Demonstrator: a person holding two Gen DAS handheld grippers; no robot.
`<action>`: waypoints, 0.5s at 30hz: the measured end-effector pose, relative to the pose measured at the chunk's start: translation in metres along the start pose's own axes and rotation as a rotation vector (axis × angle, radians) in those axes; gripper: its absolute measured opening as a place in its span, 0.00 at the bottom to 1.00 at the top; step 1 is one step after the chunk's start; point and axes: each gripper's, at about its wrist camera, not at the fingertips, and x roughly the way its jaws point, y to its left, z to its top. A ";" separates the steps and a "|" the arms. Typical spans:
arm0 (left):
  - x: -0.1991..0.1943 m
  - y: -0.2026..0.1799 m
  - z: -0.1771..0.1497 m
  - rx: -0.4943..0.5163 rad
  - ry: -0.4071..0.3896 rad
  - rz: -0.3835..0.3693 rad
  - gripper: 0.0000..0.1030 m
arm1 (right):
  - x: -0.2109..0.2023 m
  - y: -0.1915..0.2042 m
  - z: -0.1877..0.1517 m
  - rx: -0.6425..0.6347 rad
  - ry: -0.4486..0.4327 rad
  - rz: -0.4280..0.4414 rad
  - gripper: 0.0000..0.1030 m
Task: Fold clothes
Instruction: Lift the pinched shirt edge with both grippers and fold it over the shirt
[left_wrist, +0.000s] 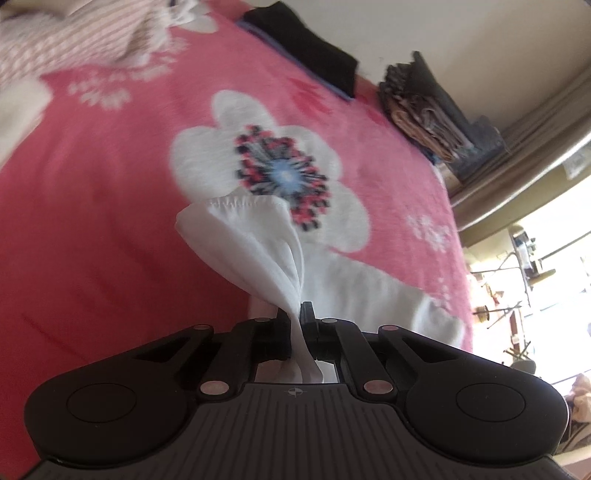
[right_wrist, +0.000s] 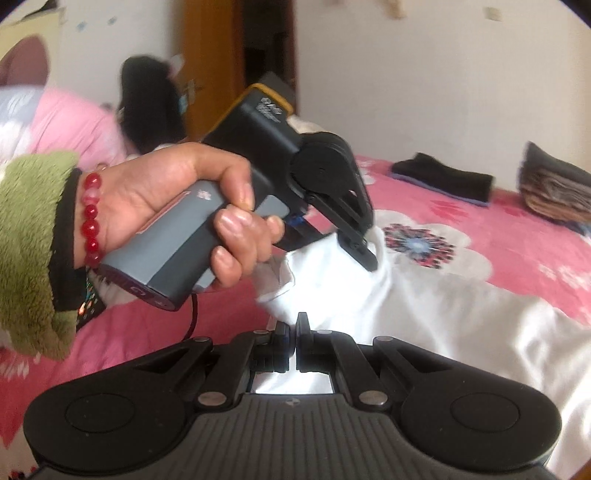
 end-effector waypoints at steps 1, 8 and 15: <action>0.001 -0.007 0.000 0.011 0.000 -0.001 0.02 | -0.004 -0.005 0.000 0.020 -0.004 -0.011 0.02; 0.016 -0.060 -0.008 0.098 0.033 -0.042 0.02 | -0.031 -0.038 0.001 0.157 -0.035 -0.092 0.02; 0.050 -0.112 -0.023 0.175 0.071 -0.071 0.02 | -0.057 -0.075 -0.011 0.266 -0.044 -0.188 0.02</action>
